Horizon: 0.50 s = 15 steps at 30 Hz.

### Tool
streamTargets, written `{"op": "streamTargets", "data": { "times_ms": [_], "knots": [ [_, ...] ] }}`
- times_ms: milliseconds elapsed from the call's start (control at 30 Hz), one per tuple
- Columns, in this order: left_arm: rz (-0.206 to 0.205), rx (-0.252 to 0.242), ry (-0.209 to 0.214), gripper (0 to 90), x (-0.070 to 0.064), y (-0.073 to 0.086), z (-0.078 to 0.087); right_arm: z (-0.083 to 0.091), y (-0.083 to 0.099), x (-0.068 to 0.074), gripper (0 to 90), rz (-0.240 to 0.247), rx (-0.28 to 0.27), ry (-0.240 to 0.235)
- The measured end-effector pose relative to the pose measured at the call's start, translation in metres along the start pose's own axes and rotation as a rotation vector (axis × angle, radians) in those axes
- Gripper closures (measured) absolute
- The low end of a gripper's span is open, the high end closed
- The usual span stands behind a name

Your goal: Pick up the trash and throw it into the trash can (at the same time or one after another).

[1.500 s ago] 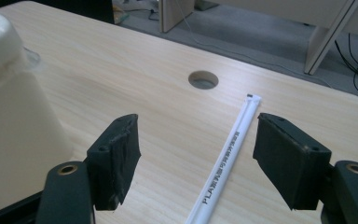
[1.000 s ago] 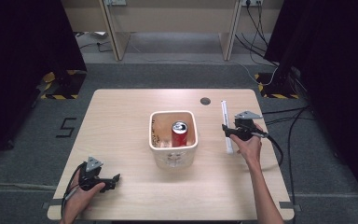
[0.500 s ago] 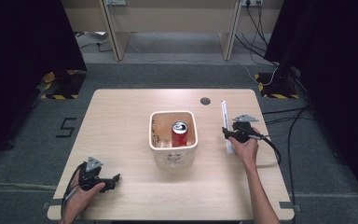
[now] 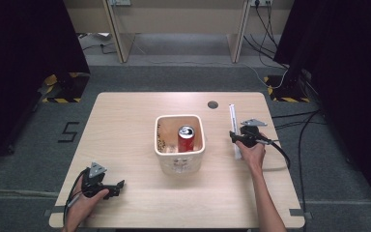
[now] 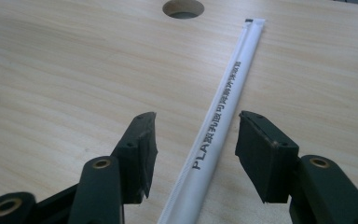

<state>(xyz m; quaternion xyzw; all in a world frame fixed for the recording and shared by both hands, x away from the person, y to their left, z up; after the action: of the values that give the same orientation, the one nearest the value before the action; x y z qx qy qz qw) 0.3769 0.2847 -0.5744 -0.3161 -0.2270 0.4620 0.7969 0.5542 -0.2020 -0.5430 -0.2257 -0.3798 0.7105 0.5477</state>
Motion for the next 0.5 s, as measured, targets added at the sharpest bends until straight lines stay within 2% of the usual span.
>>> {"op": "streamTargets", "data": {
  "times_ms": [67, 300, 500],
  "knots": [
    [0.000, -0.001, 0.000, 0.0, 0.0000, 0.0000, -0.0001, -0.0016, 0.0018, -0.0020, 48.9, 0.006, 0.004, 0.013],
    [0.000, -0.001, -0.001, 0.0, 0.0000, -0.0001, -0.0001, -0.0069, 0.0072, -0.0050, 52.9, -0.009, 0.018, 0.010],
    [0.000, -0.001, -0.001, 0.0, 0.0000, 0.0000, -0.0001, -0.0094, 0.0113, -0.0051, 64.4, -0.004, 0.042, 0.000]
  ]
}}
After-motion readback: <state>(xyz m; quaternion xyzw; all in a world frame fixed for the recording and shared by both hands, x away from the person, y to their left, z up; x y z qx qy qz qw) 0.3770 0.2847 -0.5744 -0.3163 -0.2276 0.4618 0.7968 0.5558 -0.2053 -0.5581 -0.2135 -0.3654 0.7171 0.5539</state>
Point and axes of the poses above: each handheld gripper's, and its own axes: z roughly backward along the jaws, y roughly out of its underside, x roughly to its left, the point moved 7 cm from there along -z, roughly forward along the jaws, and after that the axes turned 7 degrees about -z, right-handed, at the moved point
